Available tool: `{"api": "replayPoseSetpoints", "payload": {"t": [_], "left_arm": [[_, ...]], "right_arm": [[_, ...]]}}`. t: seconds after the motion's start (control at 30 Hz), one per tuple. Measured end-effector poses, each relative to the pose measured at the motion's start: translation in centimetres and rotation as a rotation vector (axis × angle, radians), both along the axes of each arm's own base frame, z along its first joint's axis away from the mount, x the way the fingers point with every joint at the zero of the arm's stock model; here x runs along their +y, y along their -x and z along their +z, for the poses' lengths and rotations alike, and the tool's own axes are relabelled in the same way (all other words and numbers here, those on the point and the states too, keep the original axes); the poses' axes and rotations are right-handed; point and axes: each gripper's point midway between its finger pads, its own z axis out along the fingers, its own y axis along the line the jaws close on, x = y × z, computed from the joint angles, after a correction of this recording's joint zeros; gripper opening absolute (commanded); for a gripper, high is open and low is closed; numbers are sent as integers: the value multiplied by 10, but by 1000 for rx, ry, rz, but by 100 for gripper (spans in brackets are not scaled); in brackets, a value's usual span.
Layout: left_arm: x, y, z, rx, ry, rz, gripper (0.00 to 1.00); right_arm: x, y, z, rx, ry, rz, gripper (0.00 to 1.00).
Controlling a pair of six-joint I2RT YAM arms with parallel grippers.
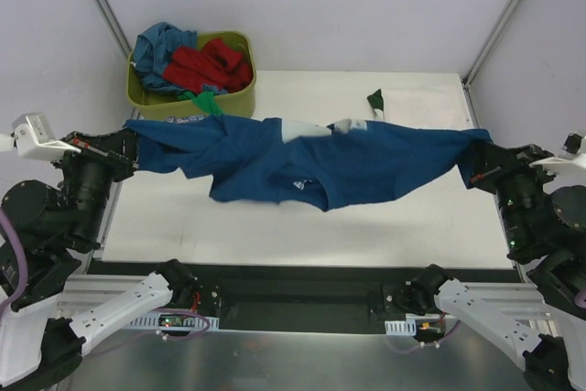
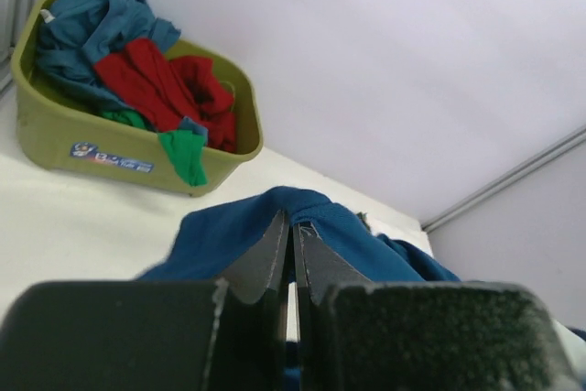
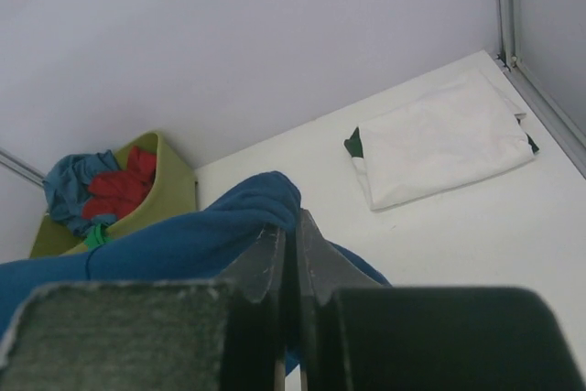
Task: Fold and stack the t-shirts
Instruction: Flatten out the tshirt
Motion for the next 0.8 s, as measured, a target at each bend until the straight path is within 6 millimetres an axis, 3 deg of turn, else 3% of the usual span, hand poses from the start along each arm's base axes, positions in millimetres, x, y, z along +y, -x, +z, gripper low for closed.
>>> {"api": "replayPoseSetpoints", "payload": {"t": [0.1,0.3,0.43,0.6,0.8], "left_arm": [[0,-4,-11,3,-7,20,0],[-19,-51,-82,197,-178,142,0],[-32,-69,-107,274,-254,166,0],[-22,-63,-95,244,-225,194,0],[-5,-38,-57,135,-123,160,0]], "right_arm": [[-1,-2,-11,30,39,-13,1],[-6,-24,-61,210,207,-144,1],[-6,-40,-80,297,291,-209,1],[-17,-41,-83,325,317,-263,1],[-27,-32,-61,275,287,-262,1]]}}
